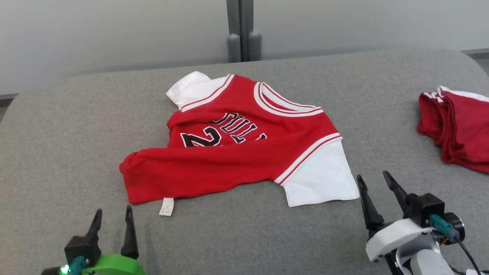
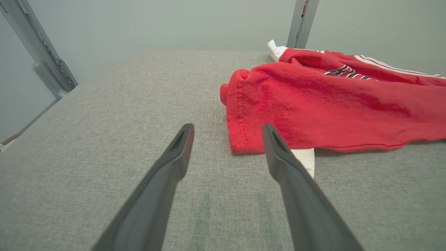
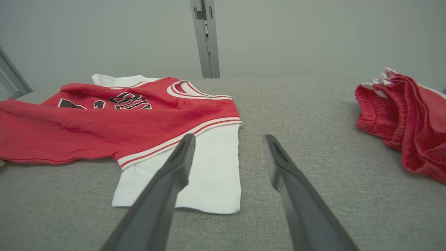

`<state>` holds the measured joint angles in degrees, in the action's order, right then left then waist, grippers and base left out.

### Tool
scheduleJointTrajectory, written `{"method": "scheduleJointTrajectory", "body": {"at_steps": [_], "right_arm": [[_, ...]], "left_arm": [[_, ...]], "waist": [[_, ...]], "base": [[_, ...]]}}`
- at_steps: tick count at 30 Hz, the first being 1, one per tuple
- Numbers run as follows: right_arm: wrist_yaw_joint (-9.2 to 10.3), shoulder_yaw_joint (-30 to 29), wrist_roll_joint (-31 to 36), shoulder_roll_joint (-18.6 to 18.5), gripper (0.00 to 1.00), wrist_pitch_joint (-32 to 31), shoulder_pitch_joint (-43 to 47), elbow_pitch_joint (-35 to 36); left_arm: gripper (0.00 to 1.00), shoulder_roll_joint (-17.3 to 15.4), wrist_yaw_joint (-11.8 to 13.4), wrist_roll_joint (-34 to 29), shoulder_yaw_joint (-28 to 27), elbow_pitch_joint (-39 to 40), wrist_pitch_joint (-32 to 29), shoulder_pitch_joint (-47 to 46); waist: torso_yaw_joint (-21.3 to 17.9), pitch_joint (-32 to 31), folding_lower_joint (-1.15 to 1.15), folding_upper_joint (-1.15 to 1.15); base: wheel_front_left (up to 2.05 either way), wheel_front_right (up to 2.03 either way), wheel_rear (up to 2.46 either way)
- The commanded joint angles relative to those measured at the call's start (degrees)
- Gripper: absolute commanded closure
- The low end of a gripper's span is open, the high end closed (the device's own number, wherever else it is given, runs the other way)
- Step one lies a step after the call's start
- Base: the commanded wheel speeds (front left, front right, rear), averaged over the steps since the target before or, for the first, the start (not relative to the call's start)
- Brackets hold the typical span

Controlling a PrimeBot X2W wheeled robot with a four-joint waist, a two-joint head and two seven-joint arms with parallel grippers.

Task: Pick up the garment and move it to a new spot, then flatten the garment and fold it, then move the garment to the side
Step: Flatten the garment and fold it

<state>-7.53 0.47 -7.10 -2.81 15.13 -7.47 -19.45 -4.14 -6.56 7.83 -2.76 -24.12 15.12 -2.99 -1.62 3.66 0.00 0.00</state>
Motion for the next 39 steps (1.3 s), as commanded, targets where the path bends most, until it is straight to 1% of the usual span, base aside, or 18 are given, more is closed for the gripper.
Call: {"method": "scheduleJointTrajectory", "body": {"at_steps": [1,6,12,20,24,29,34,35,36,37,39], "right_arm": [[0.09,0.04,-0.32,-0.23,0.0,0.0,1.2,-0.1],[0.09,-0.04,0.21,-0.24,0.0,0.0,1.93,-0.21],[0.09,-0.29,1.26,-0.23,0.0,0.0,-0.65,-1.07],[0.09,-0.39,2.18,-0.23,0.0,0.0,-4.8,-3.2],[0.09,-1.07,3.17,-0.24,0.0,0.0,-6.14,-3.94],[0.09,-2.07,4.53,-0.23,0.0,0.01,-6.82,-5.7],[0.09,-1.5,5.63,-0.23,0.0,-0.37,-6.82,-12.03],[0.09,-0.97,5.43,-0.19,0.23,-0.45,-6.97,-13.44],[0.09,-0.33,5.02,-0.12,0.23,-0.56,-7.01,-15.01],[0.08,0.27,4.64,-0.09,1.0,-0.63,-7.16,-15.86],[0.05,1.25,3.89,0.01,1.0,-0.67,-7.46,-17.25]], "left_arm": [[0.0,0.45,-0.33,0.42,0.35,0.17,0.02,1.81],[0.0,0.84,-0.56,0.82,0.92,0.61,0.02,2.21],[0.0,1.04,-0.83,1.09,0.43,-0.6,0.02,-1.64],[0.0,0.03,-1.0,1.49,-0.19,-6.26,0.02,-10.01],[0.0,-0.39,-0.98,2.49,1.57,-9.01,0.02,-12.87],[0.0,-0.94,-0.99,3.53,2.79,-13.15,-0.05,-14.19],[0.0,-0.35,-0.86,4.37,2.93,-19.84,-0.74,-13.57],[0.07,-0.27,-0.85,4.47,3.41,-20.64,-0.75,-13.62],[0.64,-0.19,-0.86,4.82,4.2,-21.46,-0.86,-13.71],[1.0,-0.11,-0.86,5.21,4.82,-22.18,-0.87,-13.7],[1.0,0.03,-0.89,6.01,6.46,-23.06,-0.88,-13.8]], "waist": [[0.88,-1.31,0.0,0.0],[1.15,-0.66,0.0,0.0],[1.0,3.19,0.0,0.0],[0.69,10.73,0.0,0.0],[0.63,13.18,0.0,0.0],[0.64,14.46,0.0,0.0],[0.83,14.6,0.0,0.0],[0.92,14.57,0.0,0.0],[1.05,14.47,0.0,0.0],[1.16,14.34,0.0,0.0],[1.41,13.93,0.0,0.0]], "base": [[0.0,0.0,0.0],[0.0,0.0,0.0],[0.0,0.0,0.0],[0.0,0.0,0.0],[0.0,0.0,0.0],[0.0,0.0,0.0],[0.0,0.0,0.0],[0.0,0.0,0.0],[0.0,0.0,0.0],[0.0,0.0,0.0],[0.0,0.0,0.0]]}}
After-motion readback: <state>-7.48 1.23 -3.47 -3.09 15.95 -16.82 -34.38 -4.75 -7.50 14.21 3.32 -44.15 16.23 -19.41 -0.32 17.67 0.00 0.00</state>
